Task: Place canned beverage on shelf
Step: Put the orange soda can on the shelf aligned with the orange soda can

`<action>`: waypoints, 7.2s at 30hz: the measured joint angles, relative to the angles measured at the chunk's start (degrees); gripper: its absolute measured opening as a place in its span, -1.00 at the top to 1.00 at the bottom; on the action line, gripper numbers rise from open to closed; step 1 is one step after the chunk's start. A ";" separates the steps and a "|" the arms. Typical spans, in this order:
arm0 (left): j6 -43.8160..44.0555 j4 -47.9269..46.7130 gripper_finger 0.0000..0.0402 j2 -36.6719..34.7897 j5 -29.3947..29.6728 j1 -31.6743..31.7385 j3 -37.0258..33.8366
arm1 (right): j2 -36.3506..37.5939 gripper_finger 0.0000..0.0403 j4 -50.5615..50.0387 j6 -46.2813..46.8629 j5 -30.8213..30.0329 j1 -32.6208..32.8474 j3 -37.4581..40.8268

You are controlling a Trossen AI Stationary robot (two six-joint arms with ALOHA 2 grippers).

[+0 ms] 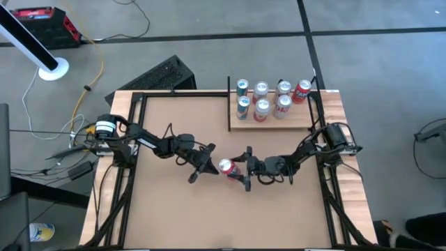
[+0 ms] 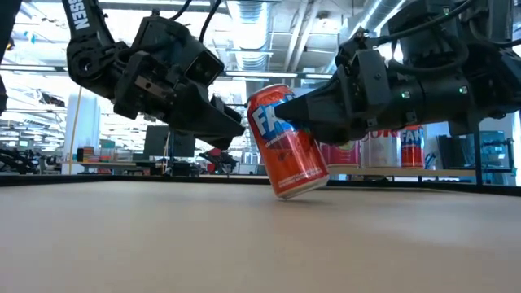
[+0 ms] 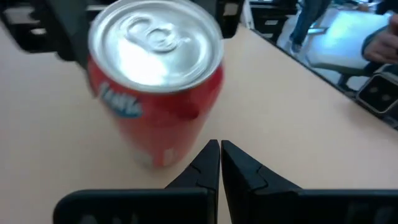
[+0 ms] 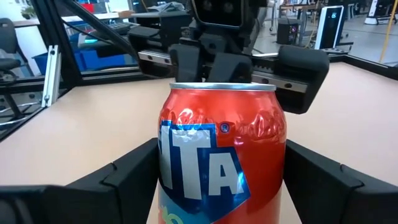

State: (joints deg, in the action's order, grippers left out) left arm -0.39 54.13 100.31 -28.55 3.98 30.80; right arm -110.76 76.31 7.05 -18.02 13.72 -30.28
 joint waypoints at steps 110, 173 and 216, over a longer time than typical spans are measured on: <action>-2.99 -7.28 1.00 -0.02 2.40 0.05 1.48 | 12.58 -0.46 -113.11 39.70 -12.22 7.17 -43.08; -2.42 -7.70 1.00 -0.02 1.99 0.03 1.48 | 60.13 -0.46 -128.31 -17.01 13.66 -67.35 -18.37; -1.72 -7.53 1.00 -0.02 1.96 0.04 1.48 | 60.13 -0.73 -132.92 -13.61 16.35 -62.78 -28.19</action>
State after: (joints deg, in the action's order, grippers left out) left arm -2.11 46.60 100.29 -26.59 4.03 32.27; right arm -50.63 -56.61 -6.56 -1.67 -49.06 -58.47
